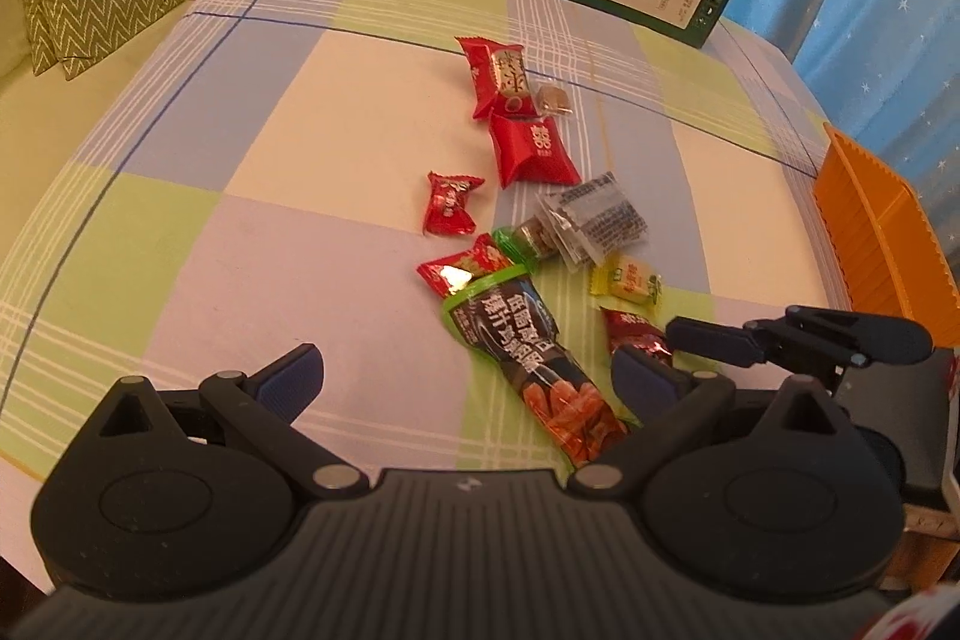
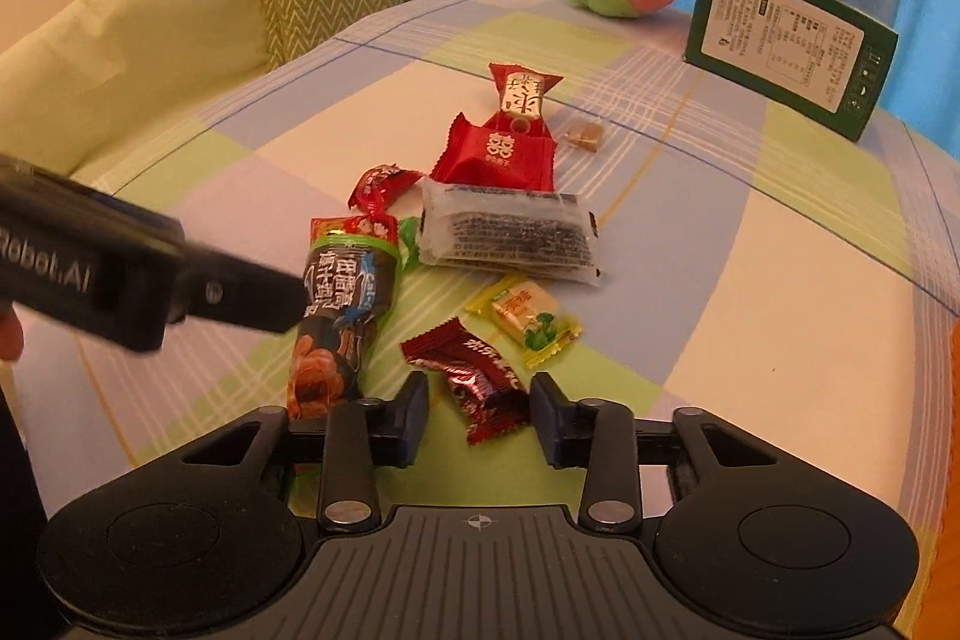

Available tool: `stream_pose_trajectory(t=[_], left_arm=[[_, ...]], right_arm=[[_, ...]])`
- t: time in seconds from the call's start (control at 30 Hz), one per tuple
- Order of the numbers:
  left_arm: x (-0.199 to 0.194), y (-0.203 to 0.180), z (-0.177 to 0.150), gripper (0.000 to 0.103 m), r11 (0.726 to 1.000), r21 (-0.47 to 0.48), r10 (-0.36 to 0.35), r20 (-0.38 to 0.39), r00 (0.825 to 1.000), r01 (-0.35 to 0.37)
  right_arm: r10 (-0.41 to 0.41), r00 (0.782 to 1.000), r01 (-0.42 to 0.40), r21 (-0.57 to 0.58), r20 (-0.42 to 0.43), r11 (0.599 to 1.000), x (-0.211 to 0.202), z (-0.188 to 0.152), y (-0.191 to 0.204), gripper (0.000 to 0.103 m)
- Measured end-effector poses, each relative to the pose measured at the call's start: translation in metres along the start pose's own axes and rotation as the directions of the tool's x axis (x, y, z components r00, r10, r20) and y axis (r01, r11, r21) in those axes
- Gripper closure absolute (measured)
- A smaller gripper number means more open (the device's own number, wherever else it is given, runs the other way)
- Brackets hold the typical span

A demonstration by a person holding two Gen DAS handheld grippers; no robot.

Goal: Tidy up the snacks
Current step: 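Grasp the dark sausage stick with the left tool while the right tool grasps a red candy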

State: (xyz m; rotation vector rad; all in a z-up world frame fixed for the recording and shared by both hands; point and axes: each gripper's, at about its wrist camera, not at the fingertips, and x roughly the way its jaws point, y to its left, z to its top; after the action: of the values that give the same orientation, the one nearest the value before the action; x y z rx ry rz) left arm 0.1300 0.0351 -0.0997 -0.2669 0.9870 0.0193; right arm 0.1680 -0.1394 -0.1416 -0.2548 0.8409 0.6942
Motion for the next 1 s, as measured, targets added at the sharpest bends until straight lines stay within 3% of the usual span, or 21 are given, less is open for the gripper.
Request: stream_pose_trajectory(t=[0.07, 0.2, 0.4, 0.47, 0.63, 0.8, 0.87, 0.93, 1.0], left_arm=[[0.002, -0.003, -0.001, 0.006, 1.0, 0.003, -0.011, -0.001, 1.0, 0.011], [0.007, -0.011, -0.002, 0.011, 1.0, 0.007, -0.031, 0.003, 1.0, 0.031], [0.014, -0.026, -0.004, 0.027, 0.998, 0.009, -0.06, 0.01, 0.998, 0.06], [0.018, -0.031, -0.005, 0.04, 0.998, 0.017, -0.058, 0.003, 0.998, 0.058], [0.026, -0.04, -0.011, 0.058, 0.997, 0.066, -0.029, -0.002, 1.0, 0.029], [0.024, -0.038, -0.013, 0.063, 0.994, 0.099, -0.047, -0.007, 0.999, 0.047], [0.022, -0.037, -0.013, 0.066, 0.993, 0.109, -0.053, -0.016, 0.998, 0.054], [0.018, -0.034, -0.013, 0.07, 0.99, 0.122, -0.064, -0.035, 0.997, 0.068], [0.016, -0.033, -0.013, 0.071, 0.987, 0.142, -0.064, -0.057, 0.996, 0.072]], right_arm=[[0.009, 1.0, -0.009, 0.017, 0.006, 1.0, -0.002, -0.001, -0.003, 0.077], [-0.031, 0.999, 0.03, 0.044, 0.015, 0.999, -0.012, -0.005, -0.008, 0.082], [-0.225, 0.974, 0.226, 0.061, -0.024, 0.972, -0.031, -0.022, -0.012, 0.082], [-0.254, 0.966, 0.256, 0.069, -0.049, 0.964, -0.033, -0.03, -0.014, 0.082], [-0.245, 0.969, 0.247, 0.078, -0.042, 0.966, -0.042, -0.045, -0.01, 0.082], [-0.187, 0.981, 0.19, 0.058, -0.054, 0.98, -0.047, -0.05, -0.003, 0.078], [-0.177, 0.983, 0.179, 0.044, -0.051, 0.983, -0.05, -0.049, -0.002, 0.064], [-0.163, 0.986, 0.165, 0.043, -0.031, 0.985, -0.053, -0.048, -0.004, 0.056], [-0.15, 0.988, 0.151, 0.04, -0.02, 0.988, -0.054, -0.046, -0.008, 0.055]])
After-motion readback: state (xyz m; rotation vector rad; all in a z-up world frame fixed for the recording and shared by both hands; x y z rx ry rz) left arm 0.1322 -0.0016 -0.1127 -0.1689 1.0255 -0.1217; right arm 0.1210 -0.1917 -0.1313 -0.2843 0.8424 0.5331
